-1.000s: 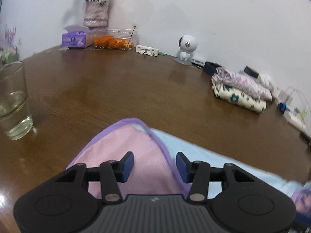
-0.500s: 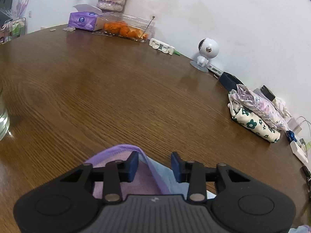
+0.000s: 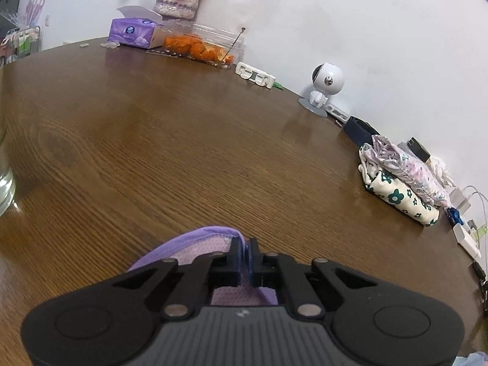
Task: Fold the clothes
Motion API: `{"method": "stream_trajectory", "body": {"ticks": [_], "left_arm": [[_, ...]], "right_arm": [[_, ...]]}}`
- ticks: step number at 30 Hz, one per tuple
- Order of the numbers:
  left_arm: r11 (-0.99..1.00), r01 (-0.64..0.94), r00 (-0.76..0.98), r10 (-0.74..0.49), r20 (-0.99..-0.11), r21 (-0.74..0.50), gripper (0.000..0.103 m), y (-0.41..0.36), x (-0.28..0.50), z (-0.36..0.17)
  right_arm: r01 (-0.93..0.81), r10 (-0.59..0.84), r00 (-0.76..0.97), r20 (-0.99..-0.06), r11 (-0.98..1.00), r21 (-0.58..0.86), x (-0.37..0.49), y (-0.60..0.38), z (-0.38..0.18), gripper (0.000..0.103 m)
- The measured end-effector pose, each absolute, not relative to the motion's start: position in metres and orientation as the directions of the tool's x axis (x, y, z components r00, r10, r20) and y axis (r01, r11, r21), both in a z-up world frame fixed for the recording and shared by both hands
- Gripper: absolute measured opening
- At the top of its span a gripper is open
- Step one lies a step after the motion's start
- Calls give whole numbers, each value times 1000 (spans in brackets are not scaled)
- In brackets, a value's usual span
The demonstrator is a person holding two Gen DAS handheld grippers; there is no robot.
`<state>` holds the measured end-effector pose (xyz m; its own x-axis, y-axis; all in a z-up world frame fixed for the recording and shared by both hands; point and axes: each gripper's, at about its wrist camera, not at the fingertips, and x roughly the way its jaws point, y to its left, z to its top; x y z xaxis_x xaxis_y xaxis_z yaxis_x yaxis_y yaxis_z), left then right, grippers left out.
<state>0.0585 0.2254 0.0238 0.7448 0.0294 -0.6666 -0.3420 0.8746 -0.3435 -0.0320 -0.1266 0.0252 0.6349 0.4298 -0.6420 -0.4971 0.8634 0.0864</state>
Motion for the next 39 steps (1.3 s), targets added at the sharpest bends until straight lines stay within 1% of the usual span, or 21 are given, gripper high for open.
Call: {"method": "stream_trajectory", "body": {"ticks": [1,5,8,10,13,15,17,18,20,22,23,25,26,29,32,37,39], "left_arm": [[871,-345,745,28,-666,-349,2,227,58,24],[865,-342,753,19,-657,-367,2,232,53,24],[859,-341,760,12,-650,-382,1,236,50,21],[856,-344,760,13,-650,-387,1,237,48,21],[858,-351,758,24,-652,-376,2,237,47,22],[854,-364,759,42,-650,-371,4,238,46,22],[853,-369,759,48,-649,-369,5,236,43,25],[855,-367,759,49,-649,-365,8,235,40,27],[884,-326,769,43,-637,-334,8,225,29,38],[925,-232,790,-1,-613,-301,8,204,9,50],[940,-182,795,-33,-606,-289,10,192,0,54],[959,-89,785,-97,-611,-267,16,166,-13,54],[965,-72,776,-104,-623,-250,21,156,-14,50],[980,-19,746,-120,-655,-200,22,127,-17,37],[989,10,736,-108,-668,-149,22,111,-19,29],[999,44,739,-41,-672,-13,22,106,-35,27],[999,35,742,-13,-670,19,26,106,-37,25]], "right_arm": [[-486,421,637,-646,870,88,-31,-126,23,6],[-477,442,659,-608,871,117,-48,-146,40,4],[-438,430,642,-634,885,156,-51,-163,40,3],[-439,423,630,-651,886,151,-53,-165,33,3],[-459,435,620,-653,876,147,-55,-163,30,3],[-497,455,598,-659,856,140,-57,-160,30,4],[-521,450,591,-669,847,109,-60,-156,29,4],[-525,446,597,-667,846,96,-62,-156,31,5],[-528,448,614,-650,845,83,-64,-158,38,8],[-526,457,641,-616,847,81,-63,-160,46,12],[-528,464,649,-603,845,82,-62,-159,49,15],[-528,470,654,-593,845,86,-56,-153,47,17],[-525,469,653,-594,846,90,-52,-150,45,17],[-511,462,650,-603,853,103,-42,-141,37,17],[-493,450,659,-603,863,106,-38,-137,31,17],[-484,416,658,-627,872,71,-39,-135,20,17],[-489,410,659,-630,871,54,-40,-134,17,17]]}}
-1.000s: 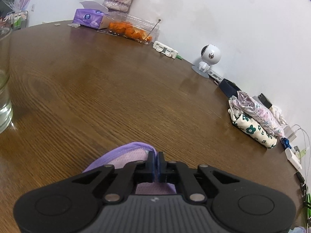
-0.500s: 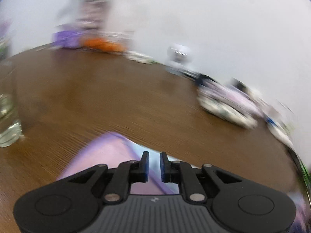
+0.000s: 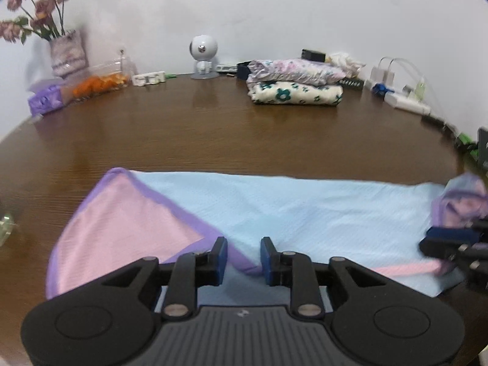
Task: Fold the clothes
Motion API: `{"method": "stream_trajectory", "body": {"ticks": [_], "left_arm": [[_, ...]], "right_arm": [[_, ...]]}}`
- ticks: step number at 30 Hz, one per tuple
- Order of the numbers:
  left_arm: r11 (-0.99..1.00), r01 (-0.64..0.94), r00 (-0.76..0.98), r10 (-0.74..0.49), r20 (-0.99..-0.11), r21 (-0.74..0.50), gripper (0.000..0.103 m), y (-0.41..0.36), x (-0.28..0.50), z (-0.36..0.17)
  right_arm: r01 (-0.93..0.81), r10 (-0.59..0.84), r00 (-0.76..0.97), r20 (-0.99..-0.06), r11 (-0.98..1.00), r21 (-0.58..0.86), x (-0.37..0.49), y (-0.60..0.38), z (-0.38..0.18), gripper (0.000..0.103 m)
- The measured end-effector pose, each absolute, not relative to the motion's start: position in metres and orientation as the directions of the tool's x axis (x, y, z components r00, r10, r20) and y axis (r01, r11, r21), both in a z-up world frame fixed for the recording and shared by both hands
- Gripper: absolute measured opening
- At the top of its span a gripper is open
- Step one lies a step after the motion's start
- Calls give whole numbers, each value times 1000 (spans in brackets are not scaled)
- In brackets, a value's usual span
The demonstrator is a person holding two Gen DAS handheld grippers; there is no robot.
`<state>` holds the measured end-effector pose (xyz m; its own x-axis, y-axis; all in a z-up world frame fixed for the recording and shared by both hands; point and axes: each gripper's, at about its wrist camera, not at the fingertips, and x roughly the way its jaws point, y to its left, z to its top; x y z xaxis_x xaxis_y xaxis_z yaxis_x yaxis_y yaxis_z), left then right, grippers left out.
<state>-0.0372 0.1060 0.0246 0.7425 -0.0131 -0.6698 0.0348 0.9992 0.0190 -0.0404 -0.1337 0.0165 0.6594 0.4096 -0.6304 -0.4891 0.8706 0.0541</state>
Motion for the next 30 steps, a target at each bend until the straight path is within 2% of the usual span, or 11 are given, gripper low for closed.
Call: {"method": "stream_trajectory", "body": {"ticks": [4,6,8,10,14,16,17,22,24,25,30], "left_arm": [[1000,-1,736,19,-677,27,25,107,-42,31],[1000,-4,762,19,-648,25,24,101,-45,42],[999,36,792,-19,-610,15,26,89,-48,54],[996,87,805,-64,-590,11,31,74,-47,59],[988,151,776,-122,-619,-5,31,52,-42,48],[987,160,759,-142,-635,-29,31,48,-42,41],[988,153,755,-136,-642,-30,31,48,-41,39],[993,116,747,-109,-655,-32,32,52,-44,33],[994,99,753,-104,-650,-44,32,55,-47,32],[994,92,755,-103,-647,-51,32,56,-48,33],[993,97,760,-116,-639,-65,37,55,-52,36]], "right_arm": [[-489,410,671,-617,871,47,-48,-138,20,17],[-489,418,688,-593,871,46,-55,-145,27,18],[-484,418,695,-585,874,50,-59,-151,29,25],[-458,394,691,-606,887,54,-58,-155,24,26],[-411,361,719,-594,910,55,-66,-167,25,26],[-375,333,766,-550,926,39,-78,-177,33,36],[-348,311,792,-525,937,30,-84,-183,36,48],[-192,184,870,-458,981,28,-112,-209,44,50],[-133,135,885,-445,990,36,-117,-217,42,62],[-103,108,891,-442,994,35,-120,-220,40,64],[-11,18,893,-450,1000,17,-125,-229,32,65]]}}
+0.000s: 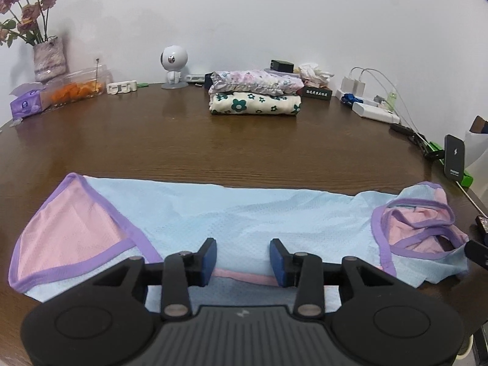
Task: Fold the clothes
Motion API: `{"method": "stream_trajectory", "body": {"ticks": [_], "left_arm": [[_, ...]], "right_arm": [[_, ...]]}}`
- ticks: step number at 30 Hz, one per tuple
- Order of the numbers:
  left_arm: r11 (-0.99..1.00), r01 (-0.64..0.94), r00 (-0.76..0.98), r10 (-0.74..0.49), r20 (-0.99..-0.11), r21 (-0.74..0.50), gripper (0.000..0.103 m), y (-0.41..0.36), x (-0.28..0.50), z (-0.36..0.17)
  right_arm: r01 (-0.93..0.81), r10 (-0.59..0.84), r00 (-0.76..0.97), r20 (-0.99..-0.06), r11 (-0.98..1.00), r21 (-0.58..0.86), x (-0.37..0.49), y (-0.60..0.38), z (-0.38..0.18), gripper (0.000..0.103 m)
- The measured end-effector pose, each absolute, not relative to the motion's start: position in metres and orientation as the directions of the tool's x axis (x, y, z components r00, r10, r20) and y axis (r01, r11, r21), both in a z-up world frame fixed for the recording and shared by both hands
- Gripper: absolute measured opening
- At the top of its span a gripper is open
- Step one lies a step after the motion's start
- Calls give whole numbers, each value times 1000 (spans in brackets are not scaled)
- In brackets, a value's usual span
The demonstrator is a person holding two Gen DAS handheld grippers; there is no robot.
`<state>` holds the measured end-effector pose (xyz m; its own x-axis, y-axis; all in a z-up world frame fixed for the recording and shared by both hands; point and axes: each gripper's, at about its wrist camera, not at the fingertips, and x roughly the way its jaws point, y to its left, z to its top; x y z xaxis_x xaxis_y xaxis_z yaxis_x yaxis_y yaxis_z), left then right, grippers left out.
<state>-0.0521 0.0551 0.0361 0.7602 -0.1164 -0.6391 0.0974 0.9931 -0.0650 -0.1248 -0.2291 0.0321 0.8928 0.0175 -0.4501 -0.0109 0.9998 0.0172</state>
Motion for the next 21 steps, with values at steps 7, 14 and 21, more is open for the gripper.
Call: {"method": "stream_trajectory", "body": {"ticks": [7,14,21], "left_arm": [[993,92,752,-115,-649,-70,37,56,-52,29],[992,115,751,-117,-650,-46,37,52,-49,25],[991,130,755,-125,-644,-41,38,51,-48,22]], "right_arm": [[-3,12,870,-493,1000,19,-114,-229,21,65],[30,-6,835,-550,999,35,-97,-231,6,15],[75,-3,873,-488,989,128,-89,-244,16,4]]}}
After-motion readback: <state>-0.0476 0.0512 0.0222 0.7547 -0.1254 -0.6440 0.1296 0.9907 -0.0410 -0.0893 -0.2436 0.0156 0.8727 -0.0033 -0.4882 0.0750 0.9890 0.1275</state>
